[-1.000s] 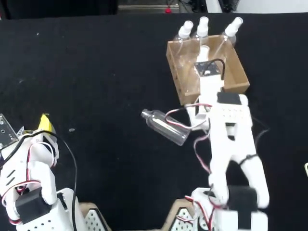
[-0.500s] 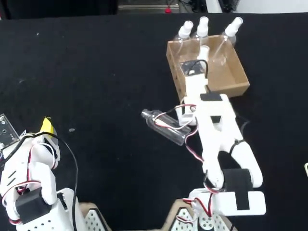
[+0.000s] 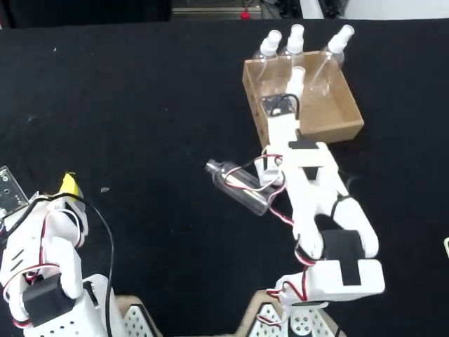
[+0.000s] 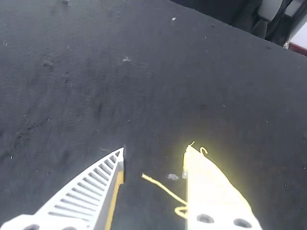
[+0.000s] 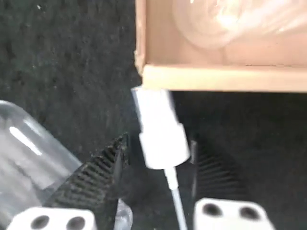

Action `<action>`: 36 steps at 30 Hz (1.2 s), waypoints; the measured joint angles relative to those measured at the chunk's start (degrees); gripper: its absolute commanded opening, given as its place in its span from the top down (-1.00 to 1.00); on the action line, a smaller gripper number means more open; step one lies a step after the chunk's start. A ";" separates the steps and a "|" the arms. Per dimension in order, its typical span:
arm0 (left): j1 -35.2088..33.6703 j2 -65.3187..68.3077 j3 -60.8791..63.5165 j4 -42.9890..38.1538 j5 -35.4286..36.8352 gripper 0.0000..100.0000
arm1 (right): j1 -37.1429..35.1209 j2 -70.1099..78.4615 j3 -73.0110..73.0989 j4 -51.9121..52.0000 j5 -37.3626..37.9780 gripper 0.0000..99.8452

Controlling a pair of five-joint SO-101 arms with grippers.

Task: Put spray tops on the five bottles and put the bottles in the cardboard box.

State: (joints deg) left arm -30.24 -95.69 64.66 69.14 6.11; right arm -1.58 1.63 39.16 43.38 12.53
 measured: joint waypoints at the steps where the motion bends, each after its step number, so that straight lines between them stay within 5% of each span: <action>1: 0.00 0.00 0.00 0.18 0.00 0.60 | 0.00 0.00 0.00 0.00 0.00 0.76; 5: 0.00 0.00 0.00 0.18 0.00 0.60 | 0.35 0.44 0.00 -0.09 0.00 0.92; 10: 0.00 0.00 0.00 0.18 0.00 0.60 | 2.37 -0.26 0.00 0.44 0.00 0.89; 19: 0.00 0.00 0.00 0.18 0.00 0.60 | 1.23 -24.70 -0.79 21.54 0.00 0.87; 24: 0.00 0.00 0.00 0.18 0.00 0.60 | -12.40 -38.15 -3.16 27.43 -5.19 0.87; 29: 0.00 0.00 0.00 0.18 0.00 0.60 | -30.42 -37.10 -3.16 21.80 -10.20 0.87; 36: 0.00 0.00 0.00 0.18 0.00 0.60 | -37.01 -22.15 -4.13 5.54 -11.34 0.87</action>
State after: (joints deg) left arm -30.24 -95.69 64.66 69.32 6.11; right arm -38.59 -20.53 35.03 48.92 1.19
